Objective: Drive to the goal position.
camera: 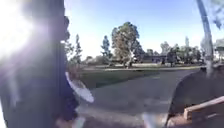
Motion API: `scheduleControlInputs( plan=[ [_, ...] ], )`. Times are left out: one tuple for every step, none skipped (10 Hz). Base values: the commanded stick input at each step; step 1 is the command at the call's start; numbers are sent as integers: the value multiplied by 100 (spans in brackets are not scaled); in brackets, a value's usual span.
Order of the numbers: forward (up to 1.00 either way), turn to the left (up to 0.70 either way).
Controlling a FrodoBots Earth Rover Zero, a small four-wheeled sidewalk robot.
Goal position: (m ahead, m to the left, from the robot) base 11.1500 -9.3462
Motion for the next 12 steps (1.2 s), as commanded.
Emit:
scheduleControlInputs(
  plan=[
    [95,0],
    [95,0],
    [95,0],
    [96,0],
    [97,-19],
    [98,-39],
    [98,-39],
    [98,-39],
    [98,-39],
    [98,-39],
    [98,-39],
    [98,-39]
  ],
)
